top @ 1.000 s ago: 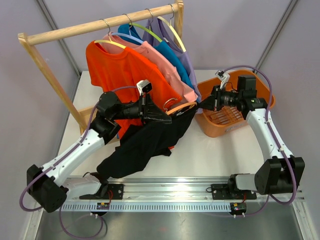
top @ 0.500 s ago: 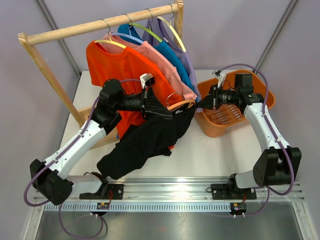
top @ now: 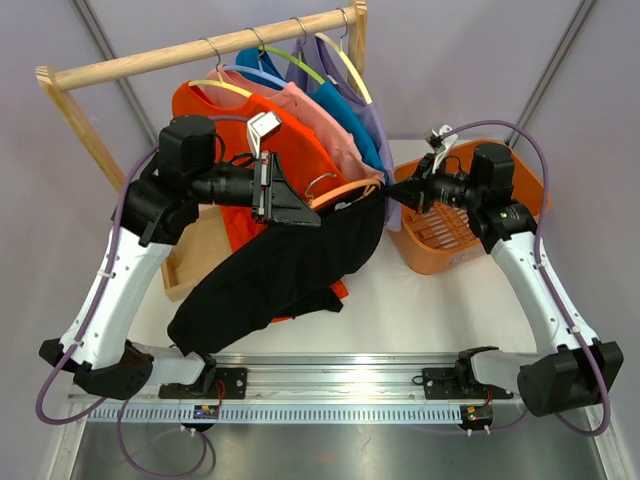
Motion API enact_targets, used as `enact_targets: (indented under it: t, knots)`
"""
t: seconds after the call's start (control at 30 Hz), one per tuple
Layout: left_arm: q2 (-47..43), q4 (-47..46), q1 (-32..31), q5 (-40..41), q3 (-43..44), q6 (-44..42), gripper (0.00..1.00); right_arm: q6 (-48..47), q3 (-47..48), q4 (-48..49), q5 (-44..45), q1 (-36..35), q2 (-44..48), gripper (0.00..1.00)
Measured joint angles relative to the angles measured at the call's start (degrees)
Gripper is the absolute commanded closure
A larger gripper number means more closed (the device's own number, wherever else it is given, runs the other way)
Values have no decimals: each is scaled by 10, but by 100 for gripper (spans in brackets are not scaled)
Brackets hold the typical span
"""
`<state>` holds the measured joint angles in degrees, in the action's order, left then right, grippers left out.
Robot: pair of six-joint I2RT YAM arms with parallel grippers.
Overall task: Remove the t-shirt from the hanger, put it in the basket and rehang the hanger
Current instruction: Remove the tshirt from the hanger
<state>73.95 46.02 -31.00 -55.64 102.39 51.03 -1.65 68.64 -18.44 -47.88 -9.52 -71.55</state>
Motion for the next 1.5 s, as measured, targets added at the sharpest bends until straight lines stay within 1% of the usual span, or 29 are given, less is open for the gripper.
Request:
enact_targets:
  t: [0.1, 0.13, 0.2, 0.27, 0.37, 0.43, 0.5, 0.53, 0.57, 0.67, 0.7, 0.77, 0.8, 0.87, 0.9, 1.03, 1.1, 1.13, 1.2, 1.23, 1.3, 1.37, 1.4, 1.5]
  knots:
    - [1, 41, 9, 9, 31, -65, 100, 2, 0, 37, 30, -10, 14, 100]
    - [1, 40, 12, -3, 33, -70, 100, -9, 0, 40, 68, -12, 14, 100]
    - [-10, -4, 20, -33, 44, -82, 100, -22, -15, 19, 150, 5, -2, 100]
    - [-39, -56, 34, -60, 53, -77, 100, -31, -34, -5, 207, 22, -39, 100]
    - [-95, -116, 53, -89, 56, -75, 100, -47, -62, -57, 214, 29, -69, 100]
    - [-135, -157, 57, -103, 37, -74, 100, -56, -70, -82, 191, 29, -63, 100]
    - [-164, -184, 56, -122, 17, -72, 100, -68, -70, -83, 163, 29, -47, 100]
    - [-176, -197, 56, -131, 2, -72, 100, -77, -69, -85, 141, 30, -33, 97]
    - [-184, -205, 56, -137, -12, -72, 100, -87, -65, -90, 115, 29, -21, 88]
    - [-185, -213, 56, -149, -58, -76, 100, -125, -42, -110, 35, 29, 9, 75]
    - [-179, -198, 56, -149, -68, -82, 100, -141, -30, -121, 12, 29, 16, 62]
    - [-170, -173, 56, -149, -85, -99, 100, -178, 2, -151, -28, 30, 23, 51]
    - [-165, -155, 57, -146, -97, -111, 100, -199, 20, -170, -41, 30, 23, 44]
    - [-162, -125, 57, -139, -112, -132, 100, -237, 44, -198, -60, 32, 23, 38]
    - [-162, -107, 57, -132, -120, -146, 100, -261, 56, -221, -67, 35, 24, 33]
    - [-175, -39, 58, -96, -143, -203, 100, -352, 70, -299, -78, 40, 31, 25]
    - [-188, -13, 58, -78, -156, -229, 100, -397, 70, -339, -85, 41, 33, 23]
    - [-194, -3, 58, -72, -163, -239, 100, -421, 70, -360, -90, 41, 33, 18]
    - [-205, 7, 58, -64, -179, -250, 100, -473, 75, -409, -110, 42, 31, 12]
    - [-210, 10, 58, -62, -186, -252, 100, -504, 80, -437, -124, 42, 30, 7]
    - [-214, 6, 58, -63, -198, -251, 100, -552, 90, -481, -158, 41, 26, 6]
    - [-218, -7, 58, -69, -212, -244, 100, -559, 93, -488, -183, 32, 24, 7]
    - [-221, -20, 58, -75, -221, -235, 100, -542, 90, -473, -189, 24, 24, 7]
    - [-231, -71, 58, -98, -248, -189, 100, -458, 65, -382, -189, -1, 33, 7]
